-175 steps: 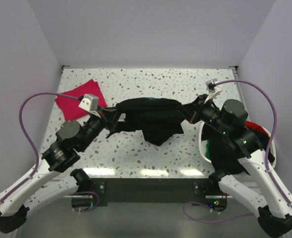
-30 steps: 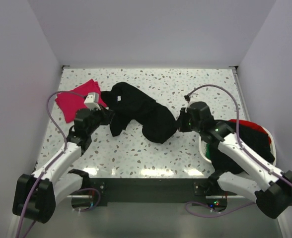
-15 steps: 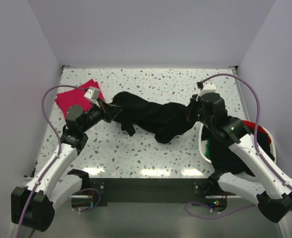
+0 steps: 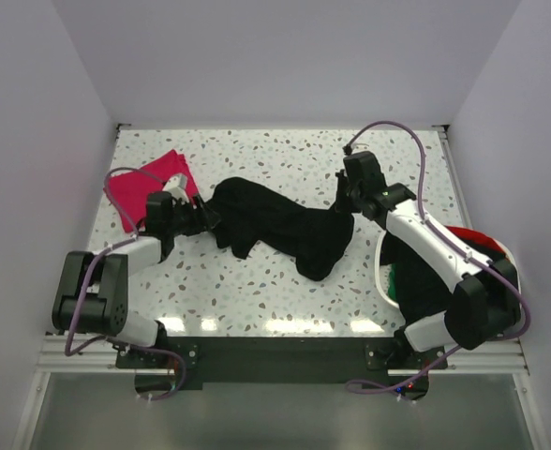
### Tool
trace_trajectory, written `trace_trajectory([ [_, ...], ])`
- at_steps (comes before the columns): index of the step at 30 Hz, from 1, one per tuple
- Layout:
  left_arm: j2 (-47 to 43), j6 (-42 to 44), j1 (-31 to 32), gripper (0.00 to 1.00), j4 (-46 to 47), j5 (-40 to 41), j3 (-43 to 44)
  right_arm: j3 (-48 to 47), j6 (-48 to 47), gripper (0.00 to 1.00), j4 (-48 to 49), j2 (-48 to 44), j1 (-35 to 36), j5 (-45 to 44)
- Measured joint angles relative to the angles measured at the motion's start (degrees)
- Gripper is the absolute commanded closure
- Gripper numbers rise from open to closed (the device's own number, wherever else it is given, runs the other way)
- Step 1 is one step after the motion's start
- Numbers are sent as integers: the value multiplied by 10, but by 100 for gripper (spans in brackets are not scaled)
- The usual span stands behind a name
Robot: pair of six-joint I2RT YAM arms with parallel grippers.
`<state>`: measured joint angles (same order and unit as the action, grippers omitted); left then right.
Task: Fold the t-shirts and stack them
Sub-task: Flatten the tshirt out
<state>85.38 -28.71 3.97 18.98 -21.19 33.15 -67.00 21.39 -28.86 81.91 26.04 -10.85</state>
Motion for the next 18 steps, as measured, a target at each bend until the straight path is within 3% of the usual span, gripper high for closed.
trace_trajectory([
  [4, -85, -4, 21, 41, 6, 53, -62, 4, -1, 100, 20, 1, 1, 18],
  [10, -231, -28, 134, 45, 13, 125, -137, 19, -3, 100, 41, 1, 1, 41],
  [14, -231, -38, 162, 46, 22, 157, -140, 27, -3, 100, 49, 1, 1, 52],
  [18, -172, -39, 196, 47, 24, 184, -126, 36, -3, 100, 58, 1, 1, 60],
])
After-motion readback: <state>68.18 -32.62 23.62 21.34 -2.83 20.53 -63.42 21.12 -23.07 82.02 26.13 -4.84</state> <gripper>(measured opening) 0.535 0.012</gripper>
